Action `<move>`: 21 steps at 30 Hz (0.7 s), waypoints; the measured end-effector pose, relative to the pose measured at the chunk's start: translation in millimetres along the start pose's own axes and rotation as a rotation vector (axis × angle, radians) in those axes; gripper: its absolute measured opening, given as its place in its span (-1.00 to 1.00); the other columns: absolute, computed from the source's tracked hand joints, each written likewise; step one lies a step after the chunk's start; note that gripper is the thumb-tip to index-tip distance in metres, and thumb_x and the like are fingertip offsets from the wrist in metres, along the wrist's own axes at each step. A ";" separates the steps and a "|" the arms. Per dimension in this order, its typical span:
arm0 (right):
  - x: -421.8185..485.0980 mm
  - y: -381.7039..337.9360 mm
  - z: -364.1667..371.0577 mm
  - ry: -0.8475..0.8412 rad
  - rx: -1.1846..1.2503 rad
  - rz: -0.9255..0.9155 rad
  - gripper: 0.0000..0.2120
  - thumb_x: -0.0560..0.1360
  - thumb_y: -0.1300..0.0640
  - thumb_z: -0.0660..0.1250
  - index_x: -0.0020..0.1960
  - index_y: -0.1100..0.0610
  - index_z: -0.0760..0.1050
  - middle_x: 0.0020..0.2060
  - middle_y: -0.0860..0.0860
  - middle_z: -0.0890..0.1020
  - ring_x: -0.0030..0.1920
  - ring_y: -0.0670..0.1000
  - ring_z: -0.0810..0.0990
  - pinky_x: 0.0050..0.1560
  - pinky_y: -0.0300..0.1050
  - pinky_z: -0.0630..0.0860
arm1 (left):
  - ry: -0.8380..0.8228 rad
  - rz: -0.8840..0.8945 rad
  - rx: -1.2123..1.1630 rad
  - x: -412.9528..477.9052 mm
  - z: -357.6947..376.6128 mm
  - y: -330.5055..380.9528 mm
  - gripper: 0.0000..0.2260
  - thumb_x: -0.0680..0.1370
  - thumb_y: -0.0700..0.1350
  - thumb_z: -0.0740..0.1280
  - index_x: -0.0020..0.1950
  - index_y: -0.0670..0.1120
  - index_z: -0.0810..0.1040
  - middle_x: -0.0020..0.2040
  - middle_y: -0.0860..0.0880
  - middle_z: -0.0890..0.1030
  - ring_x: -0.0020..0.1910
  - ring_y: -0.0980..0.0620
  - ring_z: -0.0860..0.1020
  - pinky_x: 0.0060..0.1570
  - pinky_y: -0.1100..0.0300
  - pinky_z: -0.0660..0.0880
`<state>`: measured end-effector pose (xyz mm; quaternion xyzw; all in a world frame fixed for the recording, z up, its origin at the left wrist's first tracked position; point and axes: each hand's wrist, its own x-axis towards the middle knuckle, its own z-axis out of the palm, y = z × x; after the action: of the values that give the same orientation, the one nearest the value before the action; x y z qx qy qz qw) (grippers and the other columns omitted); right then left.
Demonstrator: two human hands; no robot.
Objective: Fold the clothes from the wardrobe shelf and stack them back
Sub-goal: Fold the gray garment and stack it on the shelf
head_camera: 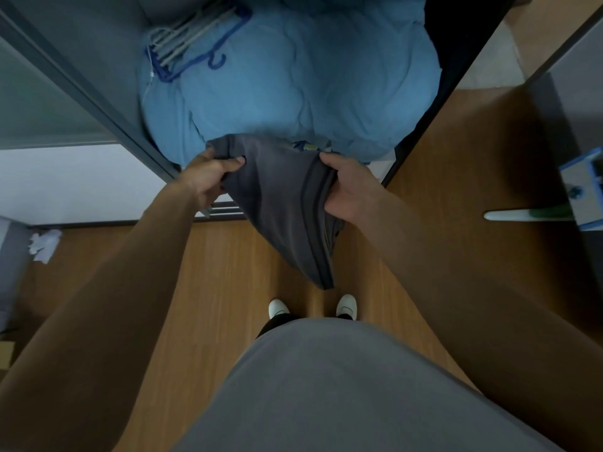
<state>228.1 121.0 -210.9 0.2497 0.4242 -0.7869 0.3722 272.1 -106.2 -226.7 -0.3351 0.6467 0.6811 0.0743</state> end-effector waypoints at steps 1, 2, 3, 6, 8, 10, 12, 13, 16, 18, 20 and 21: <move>-0.5 -0.2 -1.0 0.002 0.008 -0.001 -0.81 0.62 0.19 0.26 0.12 0.25 0.59 0.03 0.18 0.68 0.05 0.15 0.65 0.00 0.05 0.60 | 0.009 0.011 -0.012 -0.5 3.4 -0.8 -0.65 0.59 -0.30 0.33 0.38 -0.19 0.47 0.21 -0.13 0.63 0.17 -0.09 0.62 0.09 0.07 0.59; -0.6 -0.4 -2.2 0.005 0.009 -0.002 -0.79 0.63 0.17 0.25 0.15 0.25 0.58 0.06 0.18 0.67 0.06 0.15 0.64 0.00 0.05 0.60 | 0.024 0.027 -0.025 -0.5 6.0 -0.8 -0.65 0.59 -0.33 0.31 0.39 -0.22 0.46 0.22 -0.15 0.62 0.16 -0.07 0.62 0.07 0.12 0.60; -0.1 -0.9 -4.2 0.008 0.008 -0.004 -0.77 0.63 0.16 0.25 0.20 0.24 0.57 0.10 0.18 0.66 0.08 0.15 0.64 0.01 0.06 0.59 | 0.043 0.042 -0.035 -0.2 7.3 0.2 -0.65 0.59 -0.34 0.30 0.38 -0.25 0.46 0.23 -0.17 0.61 0.16 -0.07 0.62 0.08 0.14 0.60; 4.0 -7.9 -11.1 0.059 -0.045 -0.022 -0.77 0.62 0.15 0.27 0.22 0.22 0.56 0.15 0.18 0.65 0.12 0.18 0.63 0.03 0.09 0.60 | 0.110 0.069 -0.082 1.6 7.4 6.8 -0.67 0.58 -0.32 0.33 0.35 -0.30 0.47 0.21 -0.20 0.62 0.19 -0.10 0.62 0.18 0.12 0.57; 9.5 -18.3 -17.4 0.157 -0.154 -0.054 -0.79 0.59 0.16 0.32 0.19 0.20 0.54 0.11 0.17 0.64 0.09 0.17 0.63 0.05 0.12 0.61 | 0.152 0.096 -0.109 2.9 6.7 12.5 -0.66 0.56 -0.33 0.35 0.33 -0.30 0.44 0.16 -0.15 0.61 0.19 -0.13 0.61 0.06 0.20 0.60; 15.0 -30.5 -24.3 0.253 -0.278 -0.107 -0.83 0.57 0.19 0.34 0.14 0.20 0.53 0.06 0.16 0.65 0.03 0.15 0.64 -0.01 0.11 0.64 | 0.179 0.139 -0.093 2.3 7.4 17.9 -0.49 0.54 -0.32 0.37 0.47 -0.15 0.33 0.13 -0.05 0.54 0.13 -0.03 0.62 -0.09 0.31 0.58; 18.9 -41.9 -30.7 0.329 -0.388 -0.170 -0.88 0.54 0.20 0.38 0.07 0.16 0.52 0.00 0.11 0.64 -0.05 0.09 0.63 -0.19 -0.02 0.62 | 0.182 0.182 -0.009 0.7 11.1 21.3 -0.46 0.54 -0.31 0.36 0.49 -0.04 0.35 0.07 0.04 0.53 -0.01 0.12 0.61 -0.21 0.34 0.57; 20.2 -47.0 -34.0 0.345 -0.438 -0.199 -0.87 0.53 0.19 0.41 0.05 0.13 0.52 -0.02 0.08 0.64 -0.06 0.07 0.62 -0.24 -0.08 0.59 | 0.177 0.200 0.032 0.3 13.7 22.7 -0.52 0.54 -0.32 0.34 0.44 -0.03 0.45 0.05 0.04 0.55 -0.06 0.14 0.61 -0.20 0.31 0.58; 20.5 -57.7 -40.0 0.234 -0.552 -0.264 -0.81 0.49 0.18 0.45 0.08 0.04 0.55 0.03 0.02 0.64 0.00 0.01 0.62 -0.10 -0.08 0.59 | 0.100 0.229 0.097 -1.0 20.3 25.8 -0.52 0.51 -0.46 0.24 0.34 -0.07 0.55 0.01 0.01 0.60 -0.12 0.20 0.63 -0.11 0.33 0.57; 18.0 -60.0 -39.6 0.123 -0.669 -0.273 -0.66 0.45 0.19 0.50 0.20 0.04 0.55 0.09 -0.01 0.62 0.07 -0.02 0.61 -0.05 -0.13 0.60 | 0.025 0.218 0.169 -2.0 21.0 28.9 -0.44 0.47 -0.50 0.25 0.38 -0.05 0.50 0.03 0.01 0.57 -0.07 0.15 0.61 -0.11 0.34 0.56; 16.3 -60.2 -36.3 0.055 -0.832 -0.282 -0.51 0.42 0.26 0.52 0.31 0.08 0.51 0.11 -0.02 0.56 0.09 -0.03 0.59 0.01 -0.14 0.62 | -0.017 0.211 0.331 -3.1 19.8 33.4 -0.41 0.45 -0.46 0.33 0.41 -0.01 0.46 0.06 0.02 0.53 -0.02 0.14 0.57 -0.13 0.39 0.53; 15.9 -59.6 -34.3 0.040 -0.912 -0.291 -0.47 0.41 0.30 0.51 0.34 0.10 0.49 0.12 -0.01 0.53 0.11 -0.01 0.58 0.08 -0.12 0.62 | -0.015 0.217 0.413 -3.6 19.3 35.5 -0.42 0.44 -0.43 0.38 0.40 -0.01 0.47 0.06 0.02 0.53 0.00 0.13 0.57 -0.10 0.40 0.51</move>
<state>173.7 165.9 -211.2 0.0142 0.7639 -0.5595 0.3214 249.0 -92.5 -196.4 -0.2364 0.8040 0.5408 0.0725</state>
